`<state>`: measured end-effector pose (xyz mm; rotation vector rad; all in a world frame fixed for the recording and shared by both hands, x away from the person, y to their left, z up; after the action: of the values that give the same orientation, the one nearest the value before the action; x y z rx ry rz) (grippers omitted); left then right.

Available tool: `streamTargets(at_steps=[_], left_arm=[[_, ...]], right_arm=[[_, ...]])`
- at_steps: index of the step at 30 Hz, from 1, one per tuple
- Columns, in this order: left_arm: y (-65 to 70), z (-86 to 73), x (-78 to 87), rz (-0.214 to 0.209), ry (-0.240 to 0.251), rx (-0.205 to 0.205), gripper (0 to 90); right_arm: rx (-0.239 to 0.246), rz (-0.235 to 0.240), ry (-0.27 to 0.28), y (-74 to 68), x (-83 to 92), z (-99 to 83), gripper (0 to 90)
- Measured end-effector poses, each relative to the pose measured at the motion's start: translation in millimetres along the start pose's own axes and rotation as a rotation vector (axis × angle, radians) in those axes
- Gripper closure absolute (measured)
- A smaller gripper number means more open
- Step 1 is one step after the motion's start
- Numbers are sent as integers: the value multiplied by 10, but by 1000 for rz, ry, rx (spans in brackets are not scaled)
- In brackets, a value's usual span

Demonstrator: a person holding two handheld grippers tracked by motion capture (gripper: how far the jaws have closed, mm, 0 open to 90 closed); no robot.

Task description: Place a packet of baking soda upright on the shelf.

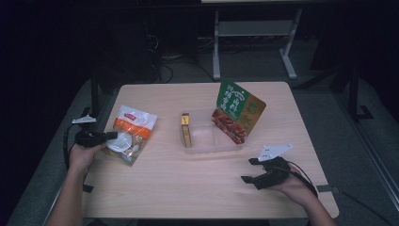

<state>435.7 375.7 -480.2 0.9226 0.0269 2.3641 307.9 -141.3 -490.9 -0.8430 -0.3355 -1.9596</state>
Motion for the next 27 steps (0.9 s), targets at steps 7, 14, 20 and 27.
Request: streamTargets(at_steps=[7, 14, 20, 27], left_arm=[[386, 211, 330, 11, 134, -80, 884], [733, 232, 485, 10, 172, -149, 886], [976, 238, 624, -27, 205, -175, 886], [1288, 224, 741, -99, 221, -198, 886]], right_arm=[[-20, 29, 40, -31, 11, 70, 306], [-3, 42, 53, -59, -12, 156, 316], [4, 59, 90, -75, -23, 281, 341], [25, 87, 120, -115, -103, 508, 339]])
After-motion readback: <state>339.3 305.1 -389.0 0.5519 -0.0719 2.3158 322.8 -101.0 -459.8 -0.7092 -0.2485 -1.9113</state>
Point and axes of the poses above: each handheld gripper's, and its own axes: x roughly backward along the jaws, z roughly out of its top, y roughly to its right, the point moved 8 cm from there along -x, roughly forward along the jaws
